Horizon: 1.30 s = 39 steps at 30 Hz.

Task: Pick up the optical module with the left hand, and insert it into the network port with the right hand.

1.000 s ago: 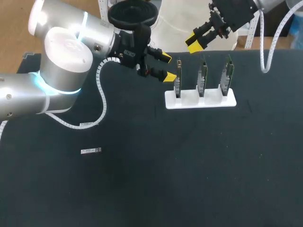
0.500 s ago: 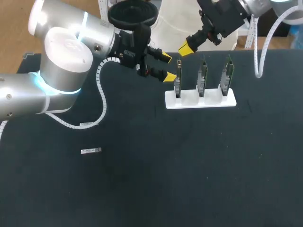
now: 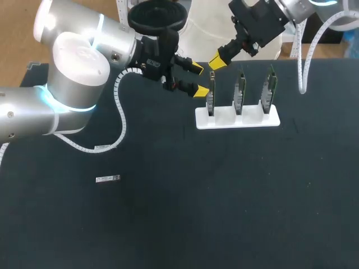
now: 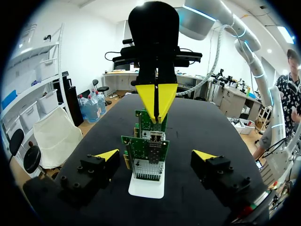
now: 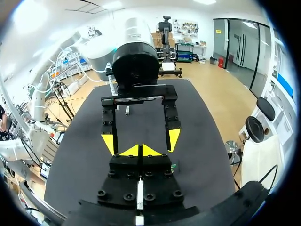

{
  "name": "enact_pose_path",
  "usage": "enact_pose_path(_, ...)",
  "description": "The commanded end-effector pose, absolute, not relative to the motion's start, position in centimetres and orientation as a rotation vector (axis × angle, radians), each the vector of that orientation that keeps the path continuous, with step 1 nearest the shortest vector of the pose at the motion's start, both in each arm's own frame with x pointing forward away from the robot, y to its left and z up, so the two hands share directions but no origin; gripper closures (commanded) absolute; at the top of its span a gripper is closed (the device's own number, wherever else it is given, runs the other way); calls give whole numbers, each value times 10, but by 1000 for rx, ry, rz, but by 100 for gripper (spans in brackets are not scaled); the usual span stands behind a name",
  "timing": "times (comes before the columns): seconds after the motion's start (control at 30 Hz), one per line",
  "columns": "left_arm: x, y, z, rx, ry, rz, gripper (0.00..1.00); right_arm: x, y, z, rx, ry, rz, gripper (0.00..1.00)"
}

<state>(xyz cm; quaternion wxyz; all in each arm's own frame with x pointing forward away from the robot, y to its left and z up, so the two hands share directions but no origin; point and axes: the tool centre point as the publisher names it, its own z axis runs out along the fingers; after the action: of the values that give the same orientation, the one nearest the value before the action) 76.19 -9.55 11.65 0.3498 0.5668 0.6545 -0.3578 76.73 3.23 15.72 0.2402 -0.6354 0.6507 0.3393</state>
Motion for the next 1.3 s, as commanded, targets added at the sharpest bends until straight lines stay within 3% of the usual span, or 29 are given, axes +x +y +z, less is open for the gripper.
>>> enact_pose_path(0.03, 762, -96, 117, 1471, 1701, -926, 0, 773, 33, 156, -1745, 1782, 940, 100)
enact_pose_path(1.3, 762, -96, 117, 1471, 1701, -926, 0, 771, 36, 132, -1754, 1852, 943, 100)
